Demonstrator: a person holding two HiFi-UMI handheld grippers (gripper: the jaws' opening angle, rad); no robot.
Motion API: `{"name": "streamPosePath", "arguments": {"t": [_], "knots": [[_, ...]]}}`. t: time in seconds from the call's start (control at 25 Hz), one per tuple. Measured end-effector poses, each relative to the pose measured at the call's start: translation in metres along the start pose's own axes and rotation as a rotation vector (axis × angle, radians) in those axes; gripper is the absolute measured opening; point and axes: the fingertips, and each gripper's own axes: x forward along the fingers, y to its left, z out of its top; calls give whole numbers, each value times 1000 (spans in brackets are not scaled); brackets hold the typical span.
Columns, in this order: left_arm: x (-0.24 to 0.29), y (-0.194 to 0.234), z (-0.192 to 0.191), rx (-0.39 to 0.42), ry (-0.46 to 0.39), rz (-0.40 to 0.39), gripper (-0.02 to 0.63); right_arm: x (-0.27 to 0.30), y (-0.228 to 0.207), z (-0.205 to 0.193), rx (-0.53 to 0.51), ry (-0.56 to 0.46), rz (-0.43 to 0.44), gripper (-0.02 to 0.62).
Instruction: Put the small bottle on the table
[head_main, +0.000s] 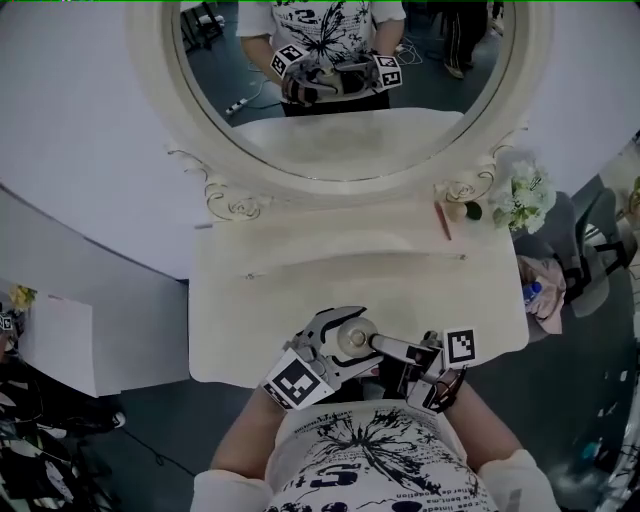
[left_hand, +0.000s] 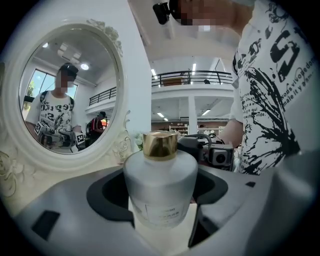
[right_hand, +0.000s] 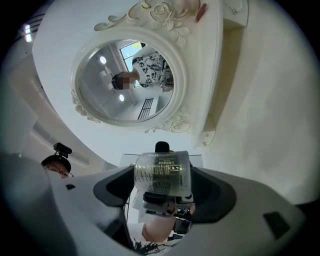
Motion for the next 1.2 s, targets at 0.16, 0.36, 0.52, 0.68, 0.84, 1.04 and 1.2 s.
{"name": "streamPosePath", "arguments": {"t": [0.16,0.36,0.52,0.68,0.84,1.04,1.2], "knots": [[8,9,-16,-14,15,-10,350,-1,-19,9,16,6,-14,359],[17,21,-50,-25,64,19,350,-7,-52,21,5,10,-99,357],[21,28,-84,-59,100,41,350,-12,-86,26,21,1,-212,359],[27,32,-119,-58,175,65,350,-19,-120,30,19,-10,-333,356],[29,32,-141,-68,211,67,350,-24,-137,25,141,-41,-375,274],[32,34,-151,-93,203,79,350,-27,-147,29,120,-58,-414,255],[37,35,-158,-104,199,81,350,-31,-154,32,112,-67,-443,253]]}}
